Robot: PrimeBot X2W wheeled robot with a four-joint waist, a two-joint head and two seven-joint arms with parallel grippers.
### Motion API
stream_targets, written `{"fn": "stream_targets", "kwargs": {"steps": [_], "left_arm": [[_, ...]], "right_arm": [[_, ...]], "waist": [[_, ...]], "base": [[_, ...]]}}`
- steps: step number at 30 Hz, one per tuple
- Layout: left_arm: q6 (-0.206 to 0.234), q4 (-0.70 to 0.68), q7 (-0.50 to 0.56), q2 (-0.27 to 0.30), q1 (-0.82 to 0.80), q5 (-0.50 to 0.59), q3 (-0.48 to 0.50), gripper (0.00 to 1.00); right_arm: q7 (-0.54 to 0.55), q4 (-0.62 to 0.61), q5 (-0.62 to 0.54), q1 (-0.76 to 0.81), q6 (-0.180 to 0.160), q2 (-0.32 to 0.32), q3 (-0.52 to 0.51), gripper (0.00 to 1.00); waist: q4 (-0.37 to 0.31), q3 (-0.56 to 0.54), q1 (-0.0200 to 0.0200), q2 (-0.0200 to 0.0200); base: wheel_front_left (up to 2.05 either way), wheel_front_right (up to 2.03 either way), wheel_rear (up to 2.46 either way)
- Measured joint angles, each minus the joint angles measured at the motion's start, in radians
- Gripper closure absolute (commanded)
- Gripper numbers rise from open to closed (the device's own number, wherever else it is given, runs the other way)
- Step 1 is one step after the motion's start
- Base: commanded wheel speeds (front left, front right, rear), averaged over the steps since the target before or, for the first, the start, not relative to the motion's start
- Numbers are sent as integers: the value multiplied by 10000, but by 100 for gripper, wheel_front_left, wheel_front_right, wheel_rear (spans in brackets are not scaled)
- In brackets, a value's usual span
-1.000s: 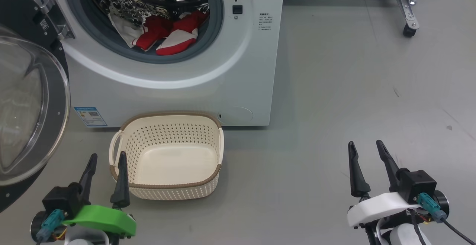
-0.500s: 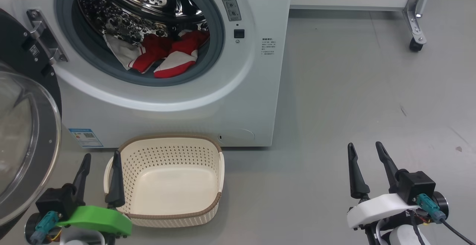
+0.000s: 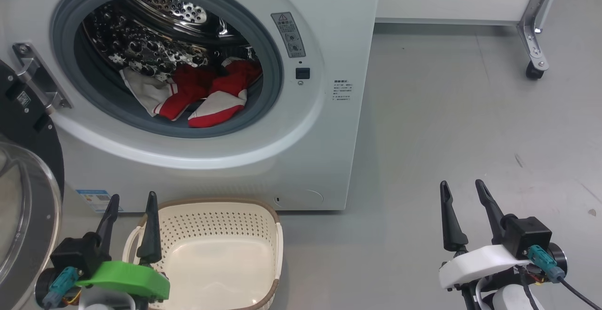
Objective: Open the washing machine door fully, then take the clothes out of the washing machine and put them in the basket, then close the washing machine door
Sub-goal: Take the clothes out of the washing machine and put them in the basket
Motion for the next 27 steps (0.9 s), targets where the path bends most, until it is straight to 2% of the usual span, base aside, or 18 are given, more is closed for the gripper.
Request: {"fn": "stream_targets", "kwargs": {"steps": [13, 27], "left_arm": [[0, 0, 0, 0, 5, -2, -107, 0], [-2, 40, 0, 0, 5, 0, -132, 0]], "right_arm": [[2, -8, 19, 0, -6, 0, 4, 0], [0, -12, 31, 0, -8, 0, 23, 0]], "waist": [[-10, 83, 0, 0], [-10, 121, 0, 0]], "base": [[68, -68, 0], [16, -16, 0]]}}
